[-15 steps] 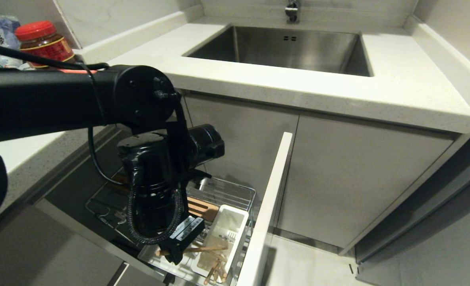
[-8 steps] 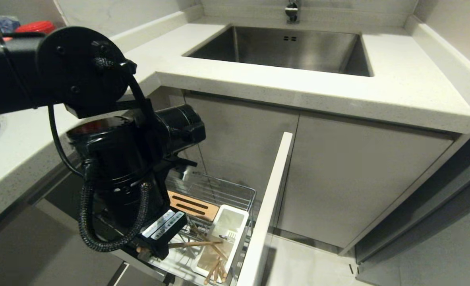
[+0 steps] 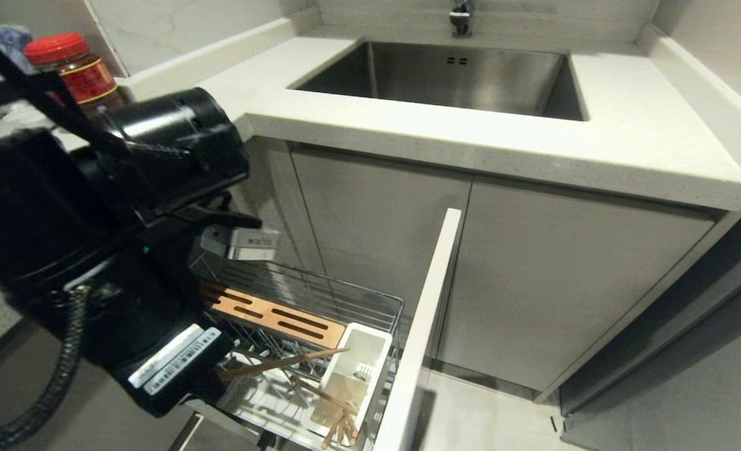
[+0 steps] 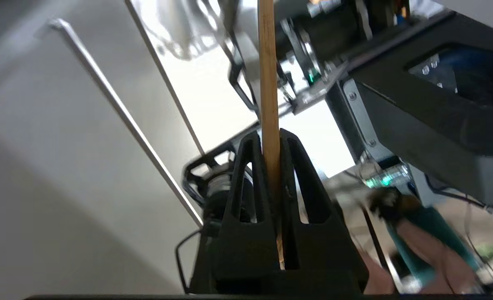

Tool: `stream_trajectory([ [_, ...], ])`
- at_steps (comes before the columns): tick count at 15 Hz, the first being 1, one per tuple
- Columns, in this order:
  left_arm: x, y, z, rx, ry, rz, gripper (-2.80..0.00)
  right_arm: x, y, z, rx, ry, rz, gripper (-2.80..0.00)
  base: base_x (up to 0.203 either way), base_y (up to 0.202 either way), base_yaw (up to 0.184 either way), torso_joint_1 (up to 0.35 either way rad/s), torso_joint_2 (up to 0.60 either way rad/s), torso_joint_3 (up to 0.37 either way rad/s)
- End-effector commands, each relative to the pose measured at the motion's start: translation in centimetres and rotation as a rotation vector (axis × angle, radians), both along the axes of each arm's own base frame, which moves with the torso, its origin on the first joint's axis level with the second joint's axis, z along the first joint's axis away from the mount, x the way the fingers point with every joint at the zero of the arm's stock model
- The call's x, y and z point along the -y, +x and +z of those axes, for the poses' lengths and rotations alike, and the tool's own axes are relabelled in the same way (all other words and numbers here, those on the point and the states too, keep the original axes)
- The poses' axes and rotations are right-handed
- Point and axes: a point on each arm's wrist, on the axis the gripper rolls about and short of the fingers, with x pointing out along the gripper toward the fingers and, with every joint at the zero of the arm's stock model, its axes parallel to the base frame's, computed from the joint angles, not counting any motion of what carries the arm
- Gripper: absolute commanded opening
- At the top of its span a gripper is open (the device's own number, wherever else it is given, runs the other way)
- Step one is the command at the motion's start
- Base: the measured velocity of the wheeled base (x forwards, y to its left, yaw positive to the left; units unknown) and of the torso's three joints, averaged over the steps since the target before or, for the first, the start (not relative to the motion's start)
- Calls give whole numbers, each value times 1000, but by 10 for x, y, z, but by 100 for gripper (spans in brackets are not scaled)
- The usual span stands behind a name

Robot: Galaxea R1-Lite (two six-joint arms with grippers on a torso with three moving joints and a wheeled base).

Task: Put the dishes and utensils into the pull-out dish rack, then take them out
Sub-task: Take the chopsticks out of the cupboard

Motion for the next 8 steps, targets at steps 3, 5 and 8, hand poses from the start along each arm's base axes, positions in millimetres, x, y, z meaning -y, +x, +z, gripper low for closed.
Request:
stream_trajectory([
  [3,-46,-47,39,210,-90,17,-280,0,2,-7,-24,0,0,-280,0,0,0,0,0,0],
  [5,-63,-61,51,308,-116,46,-280,0,2,-7,-25,0,0,-280,0,0,0,0,0,0],
  [8,-87,-78,68,421,-174,125,-280,0,2,-7,-25,0,0,-280,0,0,0,0,0,0],
])
